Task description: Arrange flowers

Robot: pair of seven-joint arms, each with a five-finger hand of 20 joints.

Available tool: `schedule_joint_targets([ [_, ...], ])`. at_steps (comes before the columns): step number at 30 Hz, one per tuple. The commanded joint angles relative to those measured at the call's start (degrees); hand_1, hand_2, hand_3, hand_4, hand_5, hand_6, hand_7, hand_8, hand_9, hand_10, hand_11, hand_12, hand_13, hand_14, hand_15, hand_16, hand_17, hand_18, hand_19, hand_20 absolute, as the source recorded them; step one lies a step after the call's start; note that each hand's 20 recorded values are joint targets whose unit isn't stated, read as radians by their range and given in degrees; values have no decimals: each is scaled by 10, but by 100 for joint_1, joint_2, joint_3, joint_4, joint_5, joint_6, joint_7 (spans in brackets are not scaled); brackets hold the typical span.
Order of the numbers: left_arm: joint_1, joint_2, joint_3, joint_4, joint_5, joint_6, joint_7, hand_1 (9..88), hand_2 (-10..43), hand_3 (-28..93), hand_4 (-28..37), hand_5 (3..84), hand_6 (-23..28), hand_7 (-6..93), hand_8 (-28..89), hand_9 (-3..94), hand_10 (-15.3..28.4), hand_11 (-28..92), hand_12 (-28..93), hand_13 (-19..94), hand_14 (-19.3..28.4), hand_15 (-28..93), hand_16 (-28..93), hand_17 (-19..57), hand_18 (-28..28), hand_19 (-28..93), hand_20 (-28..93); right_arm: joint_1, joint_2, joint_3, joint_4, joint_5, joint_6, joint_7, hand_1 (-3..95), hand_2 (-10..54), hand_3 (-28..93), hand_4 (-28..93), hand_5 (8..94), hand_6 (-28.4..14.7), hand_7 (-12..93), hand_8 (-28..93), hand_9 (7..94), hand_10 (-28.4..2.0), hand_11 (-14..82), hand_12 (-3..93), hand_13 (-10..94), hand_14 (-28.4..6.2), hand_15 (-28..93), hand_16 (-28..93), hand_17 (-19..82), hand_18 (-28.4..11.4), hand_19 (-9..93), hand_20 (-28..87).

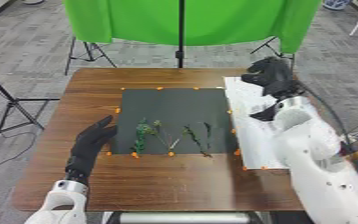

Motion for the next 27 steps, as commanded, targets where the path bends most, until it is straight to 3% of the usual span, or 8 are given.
schedule_joint_targets([
  [1,42,-32,-6,-5,18,8,-12,208,-12,660,-259,410,30,81,-66,452,127,145,127,348,145,100,27,72,124,60,216,-123,574,41,281,-625,-1523,-156,343,-94,656,-92,605,-15,123,-57,676,-173,175,249,772,-86,621,324,548,-154,932,545],
  [6,46,-18,-24,-8,10,5,-27,208,-14,663,-260,410,31,79,-66,452,127,146,127,348,146,100,27,73,123,59,216,-285,687,87,465,-705,-1865,-299,335,-95,640,-107,601,-6,124,-60,662,-172,171,251,760,-90,633,326,538,-156,932,545],
  [12,80,-17,-47,-20,-1,3,-18,209,-13,662,-261,411,31,80,-66,452,127,148,126,348,146,100,26,73,124,60,217,-539,723,28,821,-1223,-1908,-516,324,-95,633,-121,587,-3,115,-61,640,-173,164,256,744,-95,658,329,535,-159,932,546],
  [16,91,-18,-52,-36,-1,-11,-22,209,-14,663,-261,412,31,80,-66,452,128,149,126,348,146,100,26,72,124,60,217,-723,660,-4,1016,-1263,-1648,-483,364,-95,650,-147,585,4,124,-62,647,-165,172,254,766,-74,663,317,550,-146,932,543],
  [18,95,-10,-62,-44,-8,13,-10,209,-14,663,-262,412,31,80,-66,453,128,149,126,348,146,100,26,72,124,61,217,-818,684,-119,1143,-1294,-1010,-504,404,-95,657,-168,597,9,136,-67,671,-156,187,248,788,-59,656,314,569,-135,932,543],
  [21,118,-4,-79,-56,-32,172,131,209,-14,663,-262,413,31,81,-66,453,128,148,126,348,146,100,26,73,124,61,217,-837,719,-260,1321,-1268,-123,-637,478,-95,638,-188,657,22,169,-61,755,-134,207,263,848,-30,634,314,612,-116,932,559],
  [24,132,13,-108,-80,-91,463,343,210,-15,665,-263,415,31,84,-66,460,129,153,127,355,146,103,27,74,125,63,218,-776,794,-296,1307,-1191,563,-722,628,-95,471,-124,787,14,191,97,896,-104,103,394,903,-13,607,331,659,-109,932,578],
  [27,170,22,-180,-111,-166,686,518,211,-15,668,-264,418,32,87,-67,461,129,157,128,356,145,103,26,83,122,64,220,-588,920,-271,1050,-1062,757,-744,639,-95,497,-140,823,11,195,118,927,-95,106,405,920,-9,609,327,679,-104,932,588],
])
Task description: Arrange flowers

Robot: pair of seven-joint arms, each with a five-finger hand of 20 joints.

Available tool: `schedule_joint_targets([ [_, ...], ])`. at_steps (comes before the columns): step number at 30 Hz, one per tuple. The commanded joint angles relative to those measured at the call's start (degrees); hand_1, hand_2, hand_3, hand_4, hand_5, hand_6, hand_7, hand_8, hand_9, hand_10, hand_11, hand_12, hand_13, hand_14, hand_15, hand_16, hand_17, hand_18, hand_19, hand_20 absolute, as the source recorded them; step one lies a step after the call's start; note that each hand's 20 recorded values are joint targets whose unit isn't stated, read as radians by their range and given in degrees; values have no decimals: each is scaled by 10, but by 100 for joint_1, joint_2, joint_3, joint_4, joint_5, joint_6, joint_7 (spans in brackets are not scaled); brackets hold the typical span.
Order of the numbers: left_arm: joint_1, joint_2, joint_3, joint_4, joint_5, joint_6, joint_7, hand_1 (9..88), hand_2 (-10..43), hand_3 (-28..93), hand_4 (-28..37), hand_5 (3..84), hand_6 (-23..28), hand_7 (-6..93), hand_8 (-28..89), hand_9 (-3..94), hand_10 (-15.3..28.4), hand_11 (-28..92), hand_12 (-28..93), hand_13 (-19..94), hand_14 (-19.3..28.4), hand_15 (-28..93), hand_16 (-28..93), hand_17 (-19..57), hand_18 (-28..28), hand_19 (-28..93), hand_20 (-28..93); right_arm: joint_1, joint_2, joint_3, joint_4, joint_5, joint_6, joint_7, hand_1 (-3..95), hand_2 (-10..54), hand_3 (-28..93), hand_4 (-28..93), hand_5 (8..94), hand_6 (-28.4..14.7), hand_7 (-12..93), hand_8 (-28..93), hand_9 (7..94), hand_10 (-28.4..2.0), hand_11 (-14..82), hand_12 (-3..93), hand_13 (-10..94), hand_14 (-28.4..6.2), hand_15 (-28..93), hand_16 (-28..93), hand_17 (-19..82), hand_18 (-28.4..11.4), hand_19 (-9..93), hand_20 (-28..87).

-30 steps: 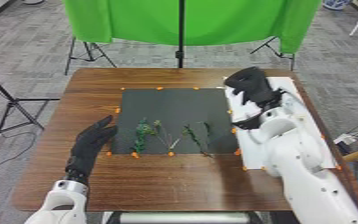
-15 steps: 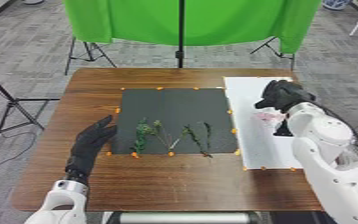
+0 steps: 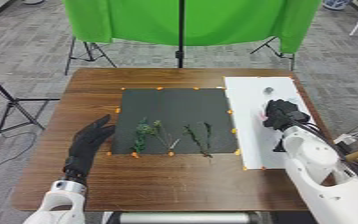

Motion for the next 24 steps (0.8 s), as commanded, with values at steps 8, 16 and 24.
schedule_joint_targets([
  [8,242,-4,-282,-100,-425,891,570,185,24,659,-280,421,33,84,-70,457,129,146,115,341,135,95,12,106,109,40,219,1908,243,-1259,-731,685,989,-588,636,-95,511,-137,832,7,192,118,931,-96,102,411,925,-5,610,332,684,-103,932,599],
  [16,260,5,-207,-135,-919,1080,780,187,192,534,-283,430,23,92,-76,471,132,143,111,349,136,102,7,98,109,32,216,3732,-1264,-3067,342,472,80,-2023,622,-95,529,-148,822,17,203,122,924,-96,89,428,917,-1,627,340,679,-100,932,622],
  [24,132,138,78,-208,-1132,1812,759,279,311,401,-283,444,22,93,-87,487,132,132,107,350,134,102,7,95,106,29,210,3778,-2590,-3569,1351,-399,-516,-2650,595,-95,559,-167,800,26,227,113,911,-84,91,434,909,-2,641,340,674,-101,932,642],
])
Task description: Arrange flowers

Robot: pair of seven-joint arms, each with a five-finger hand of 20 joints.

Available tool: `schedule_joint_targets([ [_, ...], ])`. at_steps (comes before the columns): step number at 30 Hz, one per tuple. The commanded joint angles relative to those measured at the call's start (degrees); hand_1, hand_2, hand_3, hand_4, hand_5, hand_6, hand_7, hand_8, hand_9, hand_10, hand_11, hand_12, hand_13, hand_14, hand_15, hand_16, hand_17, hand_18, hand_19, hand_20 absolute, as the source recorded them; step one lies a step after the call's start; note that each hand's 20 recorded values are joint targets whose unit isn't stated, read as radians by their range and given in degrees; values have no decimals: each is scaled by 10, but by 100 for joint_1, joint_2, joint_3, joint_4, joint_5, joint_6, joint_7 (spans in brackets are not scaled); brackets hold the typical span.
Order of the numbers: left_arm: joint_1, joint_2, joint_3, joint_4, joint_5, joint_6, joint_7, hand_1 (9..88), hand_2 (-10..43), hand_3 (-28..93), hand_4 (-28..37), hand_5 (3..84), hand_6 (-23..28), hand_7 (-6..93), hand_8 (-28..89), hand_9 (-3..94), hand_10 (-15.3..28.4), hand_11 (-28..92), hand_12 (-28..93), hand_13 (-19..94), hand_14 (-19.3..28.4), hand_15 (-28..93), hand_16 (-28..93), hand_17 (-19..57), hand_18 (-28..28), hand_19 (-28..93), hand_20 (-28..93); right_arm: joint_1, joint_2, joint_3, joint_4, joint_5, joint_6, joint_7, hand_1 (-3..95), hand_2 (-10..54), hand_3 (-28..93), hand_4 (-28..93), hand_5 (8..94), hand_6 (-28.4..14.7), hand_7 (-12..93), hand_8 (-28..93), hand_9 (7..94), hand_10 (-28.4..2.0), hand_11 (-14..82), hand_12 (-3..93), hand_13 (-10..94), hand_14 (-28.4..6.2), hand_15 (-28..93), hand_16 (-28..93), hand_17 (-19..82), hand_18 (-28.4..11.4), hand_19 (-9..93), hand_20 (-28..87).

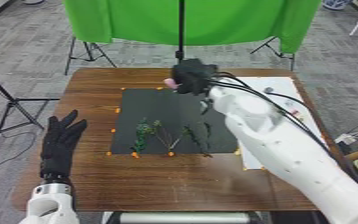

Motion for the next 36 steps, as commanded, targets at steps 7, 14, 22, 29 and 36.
schedule_joint_targets([
  [7,-59,169,213,-79,-155,517,9,288,331,406,-283,466,36,91,-89,504,141,130,106,351,134,104,8,98,102,27,212,20,-2004,-439,762,-1269,-537,-554,590,-95,562,-164,797,24,232,105,904,-85,98,434,905,-2,647,339,673,-101,932,647],
  [14,-100,172,227,-56,-157,448,27,279,312,427,-283,469,38,105,-82,515,143,134,128,354,131,105,8,98,98,26,211,-128,-2133,-399,916,-1673,-875,-690,587,-95,580,-163,793,7,220,80,896,-102,104,434,898,-2,656,341,668,-100,932,654],
  [22,-117,154,234,-44,-143,430,13,268,298,437,-283,468,35,110,-77,524,142,135,154,360,130,108,9,97,97,30,208,-262,-2209,-326,939,-2006,-1251,-731,512,-95,647,-188,720,-14,190,47,841,-117,178,394,884,-5,668,338,661,-101,932,655],
  [29,-136,153,253,-34,-148,422,2,265,290,440,-283,468,38,110,-78,534,137,136,171,370,132,113,12,96,98,37,206,-326,-2195,-282,989,-2103,-1369,-727,447,-95,712,-214,678,-12,184,-99,795,-125,250,341,880,-5,670,337,657,-98,932,651],
  [36,-171,150,263,-15,-119,394,-39,259,276,454,-283,471,47,106,-83,546,142,131,170,378,136,116,13,96,98,41,205,-197,-2042,-274,867,-1670,-1335,-393,422,-95,718,-228,644,-12,170,-97,778,-128,298,277,879,-6,670,336,658,-100,932,651],
])
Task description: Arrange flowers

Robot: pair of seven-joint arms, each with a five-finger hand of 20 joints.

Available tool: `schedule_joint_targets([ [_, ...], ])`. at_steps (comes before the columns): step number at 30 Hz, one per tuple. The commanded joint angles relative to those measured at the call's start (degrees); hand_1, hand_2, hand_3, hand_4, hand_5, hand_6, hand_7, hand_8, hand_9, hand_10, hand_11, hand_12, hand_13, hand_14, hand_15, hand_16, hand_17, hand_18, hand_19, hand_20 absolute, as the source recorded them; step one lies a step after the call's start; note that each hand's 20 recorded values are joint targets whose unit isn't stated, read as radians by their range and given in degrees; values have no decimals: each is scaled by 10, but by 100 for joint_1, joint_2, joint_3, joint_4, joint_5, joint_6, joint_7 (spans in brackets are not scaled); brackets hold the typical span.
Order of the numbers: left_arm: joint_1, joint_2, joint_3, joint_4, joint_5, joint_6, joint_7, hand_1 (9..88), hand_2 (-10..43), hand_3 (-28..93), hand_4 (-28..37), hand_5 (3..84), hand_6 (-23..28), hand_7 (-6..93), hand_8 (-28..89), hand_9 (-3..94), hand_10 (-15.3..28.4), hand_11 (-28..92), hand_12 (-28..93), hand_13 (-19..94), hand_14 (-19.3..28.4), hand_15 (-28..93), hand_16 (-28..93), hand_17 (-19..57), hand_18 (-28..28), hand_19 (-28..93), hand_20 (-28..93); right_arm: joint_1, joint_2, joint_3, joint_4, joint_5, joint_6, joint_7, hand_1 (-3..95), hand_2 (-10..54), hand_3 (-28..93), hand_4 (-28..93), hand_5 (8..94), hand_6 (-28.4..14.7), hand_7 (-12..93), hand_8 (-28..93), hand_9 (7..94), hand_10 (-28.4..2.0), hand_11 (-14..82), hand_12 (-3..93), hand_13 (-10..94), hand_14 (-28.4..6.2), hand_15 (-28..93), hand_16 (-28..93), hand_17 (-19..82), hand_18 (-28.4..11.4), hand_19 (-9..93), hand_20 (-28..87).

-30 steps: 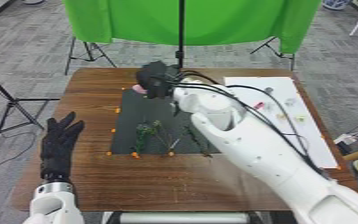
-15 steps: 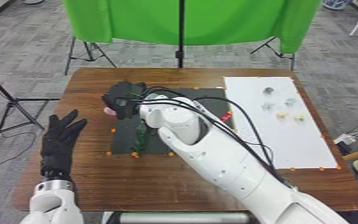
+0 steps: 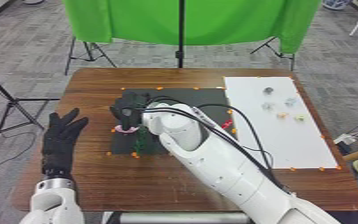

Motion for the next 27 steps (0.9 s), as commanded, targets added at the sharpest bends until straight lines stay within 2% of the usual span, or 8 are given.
schedule_joint_targets([
  [1,10,-30,32,42,-2,-79,-51,260,273,456,-283,472,48,105,-84,546,141,130,168,379,137,117,13,95,99,41,206,183,200,2,-206,558,59,465,420,-95,714,-229,642,-12,170,-97,775,-128,299,276,879,-6,670,336,657,-100,932,651],
  [5,30,-60,13,44,15,-147,-98,238,263,494,-283,467,46,104,-82,519,137,137,147,369,135,109,5,95,99,43,204,309,912,-12,-1032,1701,756,1253,423,-95,692,-228,641,-12,169,-94,769,-133,303,270,875,-10,667,336,655,-100,932,645],
  [9,58,-95,-23,60,29,-194,-113,208,242,546,-283,447,42,98,-78,492,138,151,117,358,133,106,0,93,99,46,205,71,1873,567,-1959,2456,1438,1957,431,-95,644,-185,645,-5,166,-86,765,-135,296,265,864,-16,661,335,643,-103,932,636],
  [11,95,-117,-60,38,175,-189,-225,190,190,594,-283,444,39,99,-76,486,138,156,116,362,140,110,6,100,105,68,220,-199,2340,1005,-2293,2599,1471,2089,428,-95,640,-173,647,-2,166,-82,750,-138,279,262,842,-28,658,337,624,-110,932,630],
  [13,131,-126,-114,42,205,-335,-214,198,123,633,-283,440,38,98,-74,482,136,163,121,385,150,135,26,102,126,153,276,-515,2790,1446,-2540,2719,1465,2274,423,-95,645,-165,648,1,166,-80,733,-136,241,248,820,-38,654,336,606,-117,932,625],
  [15,155,-132,-127,41,209,-414,-202,218,57,660,-281,437,37,98,-72,479,134,170,125,394,154,158,34,98,140,221,317,-965,3151,1996,-2776,2762,1230,2498,416,-95,650,-164,647,3,164,-80,715,-136,206,235,807,-46,651,335,593,-121,932,620],
  [21,203,-178,-133,21,220,-382,-220,229,28,661,-266,437,39,96,-73,477,132,176,124,392,152,152,29,97,134,169,283,-1944,3547,3164,-2577,2801,344,2931,349,-95,641,-175,618,-8,132,-74,689,-156,126,196,796,-47,629,318,572,-129,932,591],
  [27,200,-186,-137,21,254,-448,-261,232,29,657,-265,437,40,96,-73,478,132,178,124,389,151,147,30,96,132,158,275,-2547,3507,3681,-2039,2445,335,3236,330,-95,623,-173,623,-7,120,-67,694,-162,110,183,834,-40,575,310,576,-130,932,566],
])
